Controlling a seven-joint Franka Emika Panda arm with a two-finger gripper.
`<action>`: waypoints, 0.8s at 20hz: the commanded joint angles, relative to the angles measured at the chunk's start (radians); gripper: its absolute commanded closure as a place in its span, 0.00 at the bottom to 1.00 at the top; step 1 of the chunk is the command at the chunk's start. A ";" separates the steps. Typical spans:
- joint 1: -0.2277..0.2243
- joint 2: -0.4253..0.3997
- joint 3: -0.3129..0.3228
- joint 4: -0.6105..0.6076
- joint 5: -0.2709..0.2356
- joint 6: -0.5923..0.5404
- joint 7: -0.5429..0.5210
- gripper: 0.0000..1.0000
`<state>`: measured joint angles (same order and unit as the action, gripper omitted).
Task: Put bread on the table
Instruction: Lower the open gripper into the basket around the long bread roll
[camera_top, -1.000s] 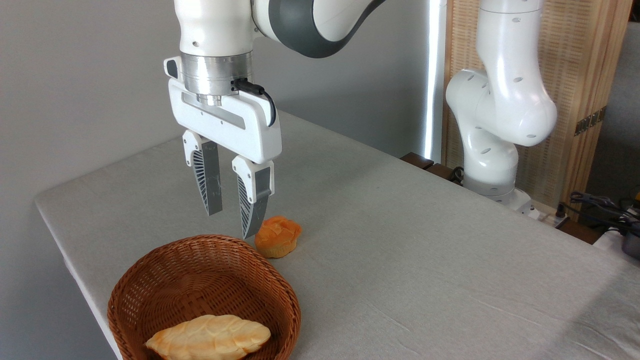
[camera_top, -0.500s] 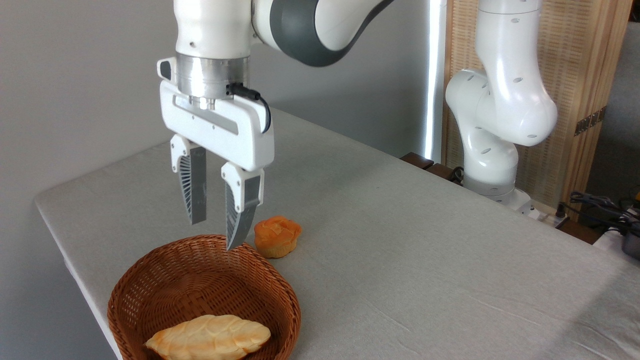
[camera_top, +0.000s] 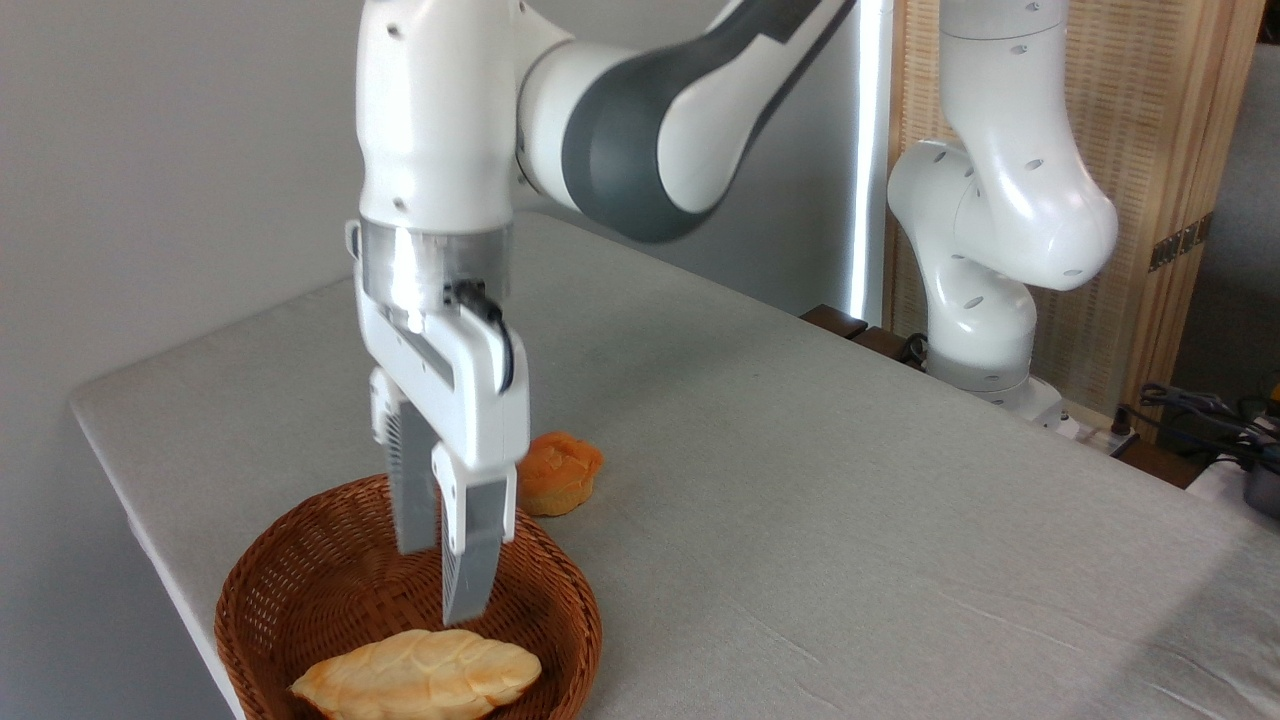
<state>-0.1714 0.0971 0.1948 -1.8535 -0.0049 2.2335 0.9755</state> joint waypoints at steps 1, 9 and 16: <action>-0.003 0.029 0.018 -0.016 -0.007 0.021 0.196 0.00; -0.005 0.111 0.017 -0.016 -0.006 0.150 0.242 0.00; -0.005 0.154 -0.006 -0.015 -0.003 0.179 0.242 0.00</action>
<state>-0.1771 0.2352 0.1993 -1.8676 -0.0049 2.3720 1.1958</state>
